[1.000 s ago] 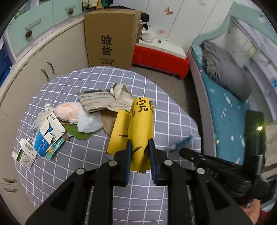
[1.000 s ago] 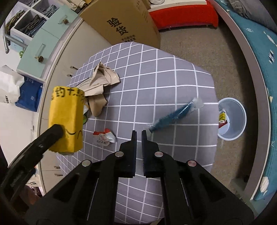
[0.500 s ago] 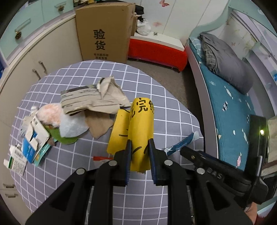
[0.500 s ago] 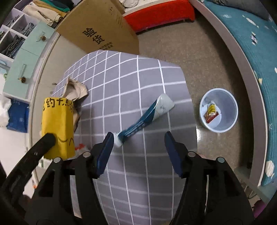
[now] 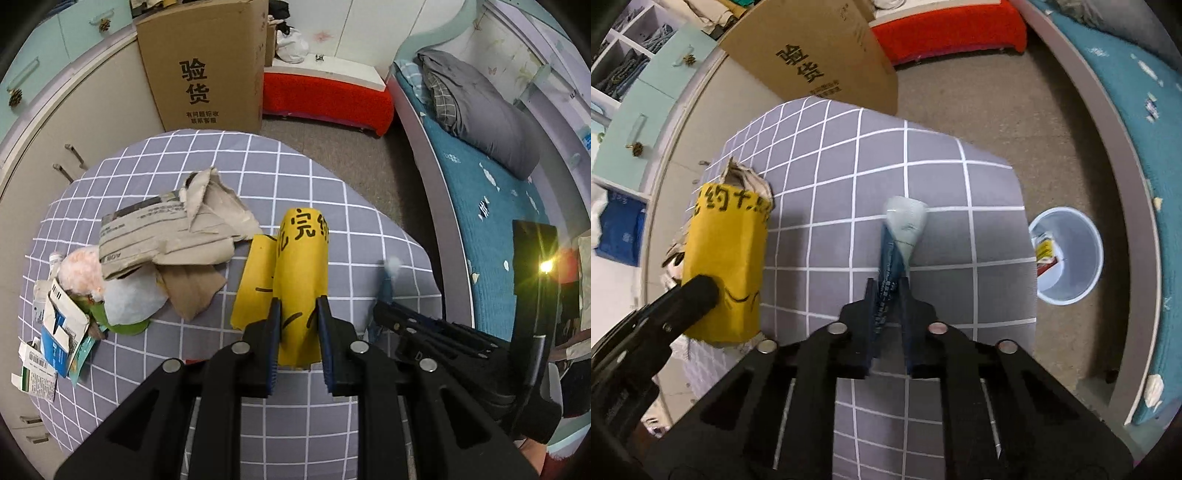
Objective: Collect trash
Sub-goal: 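Carry the toothpaste tube to the wastebasket and release it from the right gripper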
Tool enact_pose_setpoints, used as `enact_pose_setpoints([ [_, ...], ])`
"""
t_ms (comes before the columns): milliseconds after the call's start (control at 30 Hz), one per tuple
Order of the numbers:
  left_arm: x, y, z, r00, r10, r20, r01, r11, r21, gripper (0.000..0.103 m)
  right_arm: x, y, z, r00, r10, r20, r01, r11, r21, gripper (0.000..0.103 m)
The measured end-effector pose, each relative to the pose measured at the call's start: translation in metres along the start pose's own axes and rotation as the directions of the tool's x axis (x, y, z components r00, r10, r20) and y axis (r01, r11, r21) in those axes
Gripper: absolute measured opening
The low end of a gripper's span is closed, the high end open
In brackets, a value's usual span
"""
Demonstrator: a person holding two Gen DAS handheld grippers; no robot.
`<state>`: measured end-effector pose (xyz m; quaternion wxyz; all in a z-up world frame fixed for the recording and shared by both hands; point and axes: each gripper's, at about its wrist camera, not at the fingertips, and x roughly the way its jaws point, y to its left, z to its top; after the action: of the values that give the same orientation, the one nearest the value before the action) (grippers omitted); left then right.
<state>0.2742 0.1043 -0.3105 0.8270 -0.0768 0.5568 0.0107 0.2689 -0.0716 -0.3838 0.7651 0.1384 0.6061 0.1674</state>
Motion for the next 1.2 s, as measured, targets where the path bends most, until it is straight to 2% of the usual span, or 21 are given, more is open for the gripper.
enact_pose_setpoints([
  [167,0.0,-0.016,0.005,1.0,-0.023,-0.012,0.023,1.0,0.008,0.018,-0.018,-0.012,0.001,0.999,0.054,0.001,-0.054,0.999,0.007,0.009],
  [300,-0.006,-0.043,0.011,0.998,-0.061,-0.012,0.061,0.998,0.029,0.018,-0.051,-0.033,0.003,0.997,0.06,0.043,-0.061,0.998,0.018,0.009],
  [533,-0.01,-0.117,0.021,0.99,-0.139,-0.001,0.139,0.983,0.122,0.018,-0.115,-0.096,0.013,0.99,-0.022,0.139,0.013,0.998,0.061,0.009],
  [700,-0.006,-0.168,0.031,0.983,-0.182,-0.011,0.182,0.969,0.168,0.018,-0.139,-0.14,0.021,0.983,-0.062,0.172,0.044,0.993,0.105,0.011],
  [733,-0.004,-0.179,0.033,0.981,-0.194,-0.019,0.194,0.965,0.178,0.018,-0.141,-0.147,0.024,0.982,-0.061,0.176,0.042,0.993,0.108,0.014],
  [767,-0.003,-0.187,0.035,0.98,-0.198,-0.025,0.199,0.963,0.184,0.018,-0.144,-0.155,0.026,0.981,-0.072,0.177,0.053,0.992,0.111,0.023],
  [800,-0.002,-0.192,0.035,0.98,-0.199,-0.029,0.201,0.961,0.188,0.018,-0.145,-0.163,0.028,0.979,-0.091,0.181,0.071,0.991,0.118,0.038],
  [833,-0.001,-0.198,0.036,0.979,-0.203,-0.036,0.206,0.959,0.193,0.018,-0.145,-0.171,0.03,0.979,-0.103,0.178,0.081,0.989,0.127,0.048],
  [867,0.001,-0.206,0.036,0.976,-0.211,-0.045,0.216,0.956,0.197,0.018,-0.146,-0.177,0.031,0.978,-0.117,0.174,0.093,0.986,0.14,0.055],
  [967,0.005,-0.224,0.038,0.973,-0.221,-0.061,0.229,0.95,0.212,0.018,-0.152,-0.191,0.029,0.978,-0.122,0.172,0.093,0.981,0.169,0.055],
  [1200,0.012,-0.268,0.04,0.967,-0.237,-0.092,0.253,0.931,0.263,0.019,-0.186,-0.215,0.019,0.965,-0.127,0.228,0.079,0.975,0.208,0.058],
])
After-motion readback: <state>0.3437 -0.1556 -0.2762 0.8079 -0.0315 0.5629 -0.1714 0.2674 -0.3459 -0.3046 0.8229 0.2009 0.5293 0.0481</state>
